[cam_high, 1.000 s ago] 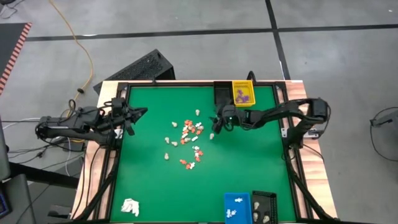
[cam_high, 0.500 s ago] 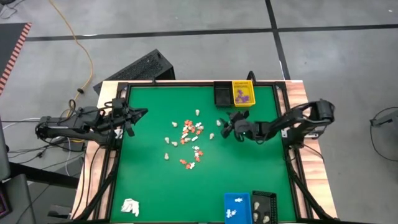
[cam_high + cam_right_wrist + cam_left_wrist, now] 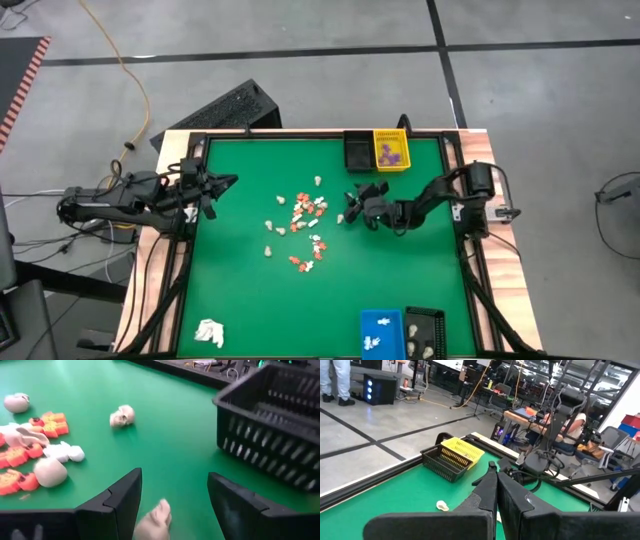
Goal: Sort Halloween decoration
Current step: Put the white skull toy into the bottom black basket
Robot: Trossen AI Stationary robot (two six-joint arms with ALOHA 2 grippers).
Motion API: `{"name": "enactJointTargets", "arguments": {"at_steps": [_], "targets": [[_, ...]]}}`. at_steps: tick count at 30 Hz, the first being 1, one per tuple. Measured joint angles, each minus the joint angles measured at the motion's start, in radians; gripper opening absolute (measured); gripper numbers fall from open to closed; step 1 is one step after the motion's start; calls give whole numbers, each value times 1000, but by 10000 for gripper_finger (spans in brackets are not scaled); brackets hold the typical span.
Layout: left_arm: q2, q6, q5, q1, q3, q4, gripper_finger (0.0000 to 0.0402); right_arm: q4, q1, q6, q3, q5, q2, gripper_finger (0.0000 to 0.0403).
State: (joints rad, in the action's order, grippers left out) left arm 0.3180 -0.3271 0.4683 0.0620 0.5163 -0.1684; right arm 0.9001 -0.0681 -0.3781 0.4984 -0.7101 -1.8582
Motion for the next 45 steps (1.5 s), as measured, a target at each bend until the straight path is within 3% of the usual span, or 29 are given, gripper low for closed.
{"name": "enactJointTargets", "arguments": {"at_steps": [9, 21, 27, 32, 39, 45], "targets": [[0, 3, -1, 0, 0, -7, 0, 17, 25, -154, 2, -39, -108, 231], [0, 3, -1, 0, 0, -7, 0, 22, 42, -194, 0, -70, -110, 71], [0, 3, -2, 0, 1, -7, 0, 19, 42, -193, 0, -62, -84, 56], [0, 11, -2, 0, 1, -7, 0, 0, 46, -159, -1, 2, -18, 60], [0, 12, -13, 0, 1, -8, 0, -28, 79, -65, -1, -17, 175, 61], [0, 12, -18, 0, 1, -23, 0, -262, 179, -121, 0, 106, 424, 61]]}}
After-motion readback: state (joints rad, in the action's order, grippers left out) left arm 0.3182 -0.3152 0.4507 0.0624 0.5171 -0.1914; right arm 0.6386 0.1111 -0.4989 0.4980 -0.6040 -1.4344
